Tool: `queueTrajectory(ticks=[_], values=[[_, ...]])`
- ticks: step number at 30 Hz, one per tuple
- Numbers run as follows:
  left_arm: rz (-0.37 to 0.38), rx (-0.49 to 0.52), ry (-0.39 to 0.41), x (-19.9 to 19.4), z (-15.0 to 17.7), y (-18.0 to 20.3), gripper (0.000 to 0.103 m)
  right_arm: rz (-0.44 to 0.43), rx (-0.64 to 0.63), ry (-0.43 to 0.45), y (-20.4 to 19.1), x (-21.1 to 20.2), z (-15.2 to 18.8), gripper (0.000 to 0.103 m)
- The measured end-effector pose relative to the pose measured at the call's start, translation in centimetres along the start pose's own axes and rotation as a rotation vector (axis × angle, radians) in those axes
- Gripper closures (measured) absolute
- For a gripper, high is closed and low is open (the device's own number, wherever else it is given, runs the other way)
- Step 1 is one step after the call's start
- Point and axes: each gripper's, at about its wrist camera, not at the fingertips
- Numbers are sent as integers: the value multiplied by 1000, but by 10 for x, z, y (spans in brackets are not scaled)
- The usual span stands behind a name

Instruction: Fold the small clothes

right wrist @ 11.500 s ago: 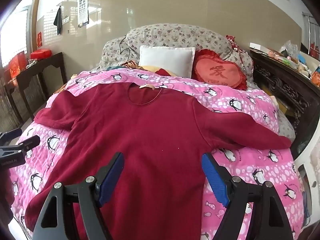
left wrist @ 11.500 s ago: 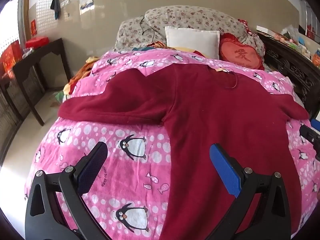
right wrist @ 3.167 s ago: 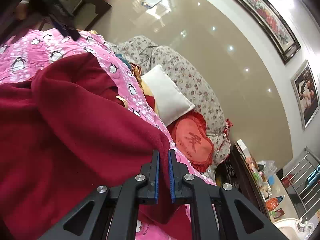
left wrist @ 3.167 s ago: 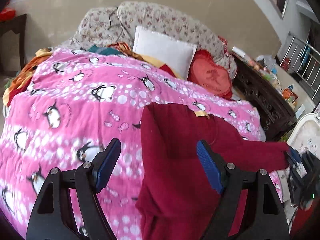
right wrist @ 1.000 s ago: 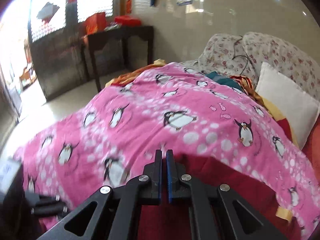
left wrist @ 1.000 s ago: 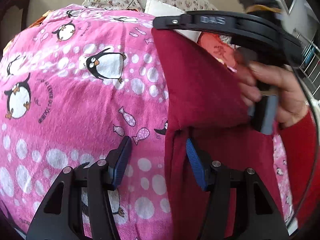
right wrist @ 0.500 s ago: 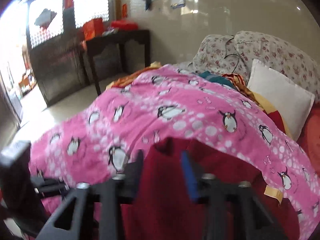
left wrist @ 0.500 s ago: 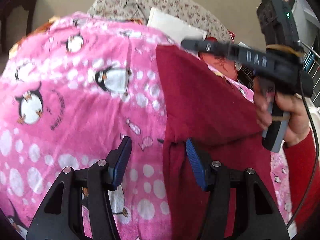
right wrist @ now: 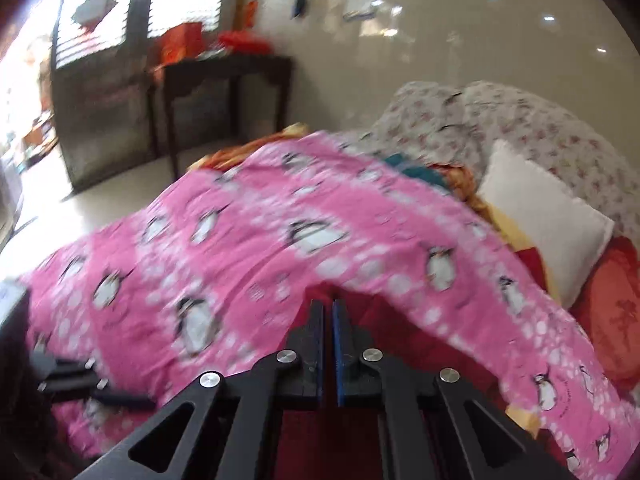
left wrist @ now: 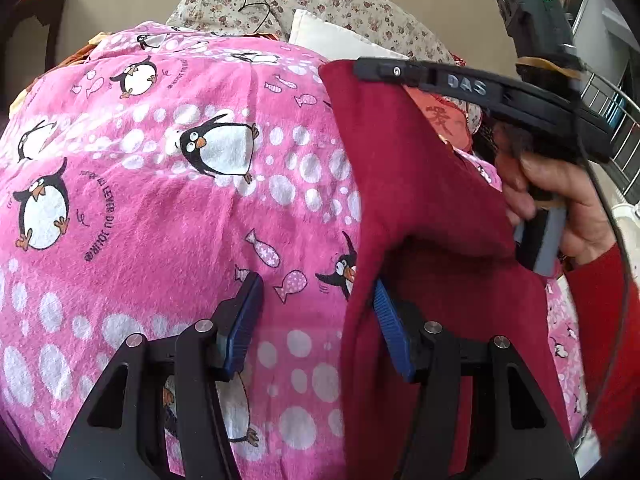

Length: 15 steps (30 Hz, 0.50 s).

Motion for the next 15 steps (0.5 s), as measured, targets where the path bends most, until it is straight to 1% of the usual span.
queueTrajectory(ticks=[2, 3, 5, 6, 7, 8, 9, 10, 11, 12, 13, 14, 15], values=[[6, -7, 0, -1, 3, -2, 45, 52, 18, -17, 5, 12, 2, 100], [6, -7, 0, -2, 5, -4, 45, 76, 16, -47, 5, 24, 8, 100], [-2, 2, -1, -2, 6, -2, 45, 87, 13, -60, 2, 32, 13, 100], [-2, 4, 2, -1, 6, 0, 45, 83, 23, -41, 2, 28, 14, 100], [3, 3, 5, -3, 6, 0, 45, 62, 49, -22, 5, 21, 12, 99], [6, 2, 9, -4, 6, 1, 45, 29, 89, -4, 10, 9, 11, 95], [4, -2, 19, -7, 6, 1, 45, 9, 119, 5, 12, -2, 11, 81], [-3, -3, 29, -10, 4, 1, 45, -6, 140, 10, 14, -20, 14, 74], [-18, 7, 46, -15, 3, 3, 45, -17, 134, 16, 13, -36, 19, 70], [-27, 17, 60, -18, 1, 4, 45, -14, 118, 17, 11, -48, 25, 70], [-36, 30, 83, -23, -1, 7, 45, 19, 94, 10, 8, -63, 36, 70], [-39, 41, 99, -27, -4, 12, 45, 41, 87, 1, 4, -71, 45, 70], [-37, 51, 105, -29, -7, 16, 45, 42, 102, -20, 6, -82, 61, 70]])
Point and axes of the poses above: each gripper's, at about its wrist camera, not at the fingertips, and x roughly the way its jaws point, y to its right, z to its underside, and after that the axes turned 1 degree about y, right-handed
